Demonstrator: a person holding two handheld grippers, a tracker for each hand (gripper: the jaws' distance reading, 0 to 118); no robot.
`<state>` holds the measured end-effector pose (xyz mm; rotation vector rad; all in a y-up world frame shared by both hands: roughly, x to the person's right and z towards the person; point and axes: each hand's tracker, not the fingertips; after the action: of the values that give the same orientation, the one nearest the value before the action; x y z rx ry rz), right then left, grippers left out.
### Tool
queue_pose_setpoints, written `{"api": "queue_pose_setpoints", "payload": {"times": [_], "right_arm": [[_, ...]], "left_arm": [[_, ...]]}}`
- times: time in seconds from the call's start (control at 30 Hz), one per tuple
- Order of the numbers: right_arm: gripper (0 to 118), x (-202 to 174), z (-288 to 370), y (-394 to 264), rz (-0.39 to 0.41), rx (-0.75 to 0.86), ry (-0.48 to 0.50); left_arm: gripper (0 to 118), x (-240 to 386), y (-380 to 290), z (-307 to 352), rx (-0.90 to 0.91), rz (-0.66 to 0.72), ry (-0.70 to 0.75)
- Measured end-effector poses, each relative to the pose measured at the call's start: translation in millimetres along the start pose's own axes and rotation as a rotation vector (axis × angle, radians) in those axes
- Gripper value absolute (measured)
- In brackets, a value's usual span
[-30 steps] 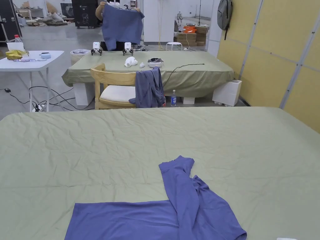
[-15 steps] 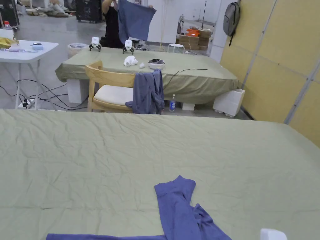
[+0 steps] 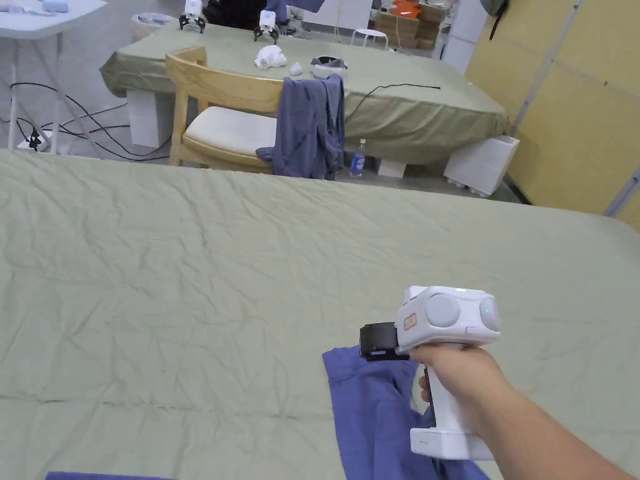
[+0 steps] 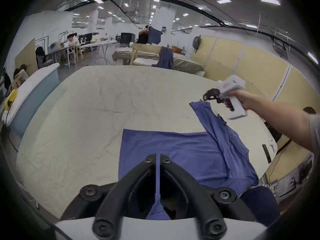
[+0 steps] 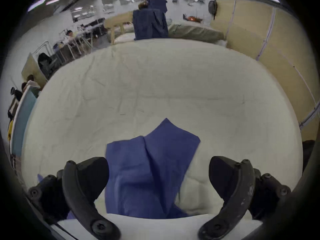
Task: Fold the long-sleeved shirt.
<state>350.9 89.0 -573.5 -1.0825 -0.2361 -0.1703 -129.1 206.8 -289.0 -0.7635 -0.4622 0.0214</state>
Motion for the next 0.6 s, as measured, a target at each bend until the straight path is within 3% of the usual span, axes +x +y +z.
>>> {"api": "queue_pose_setpoints", "payload": {"times": [0.1,0.23,0.3,0.4,0.43,0.47,0.53,0.6], "right_arm": [[83,2.2,-23.7,6.9,-0.007,-0.048,0.0],[87,12.5,-33.4,3.2,-0.091,-0.057,0.021],[82,14.2,-33.2,2.5,-0.073,-0.068,0.036],[55,8.6,-27.5,4.6,0.054,-0.104,-0.016],[28,8.7,-22.8,5.7,0.048,-0.105,0.002],[10,9.6,-18.1,7.0,0.042,-0.113,0.027],[10,10.2,-7.9,7.1,0.035,-0.112,0.044],[10,7.5,8.4,6.3,0.086,-0.083,0.027]], "left_arm": [[4,-6.3,-7.9,-11.4,-0.04,0.022,-0.028],[4,-10.4,-15.0,-28.8,-0.087,0.061,-0.083],[4,-7.5,-16.5,-31.5,-0.091,0.05,-0.082],[4,-2.4,-16.0,-26.2,-0.082,0.026,-0.09],[4,-1.4,-15.5,-22.8,-0.077,0.021,-0.092],[4,-1.0,-15.0,-19.2,-0.072,0.018,-0.094],[4,-0.1,-13.5,-12.4,-0.067,0.017,-0.097],[4,-1.4,-12.5,-3.8,-0.063,0.027,-0.091]]}}
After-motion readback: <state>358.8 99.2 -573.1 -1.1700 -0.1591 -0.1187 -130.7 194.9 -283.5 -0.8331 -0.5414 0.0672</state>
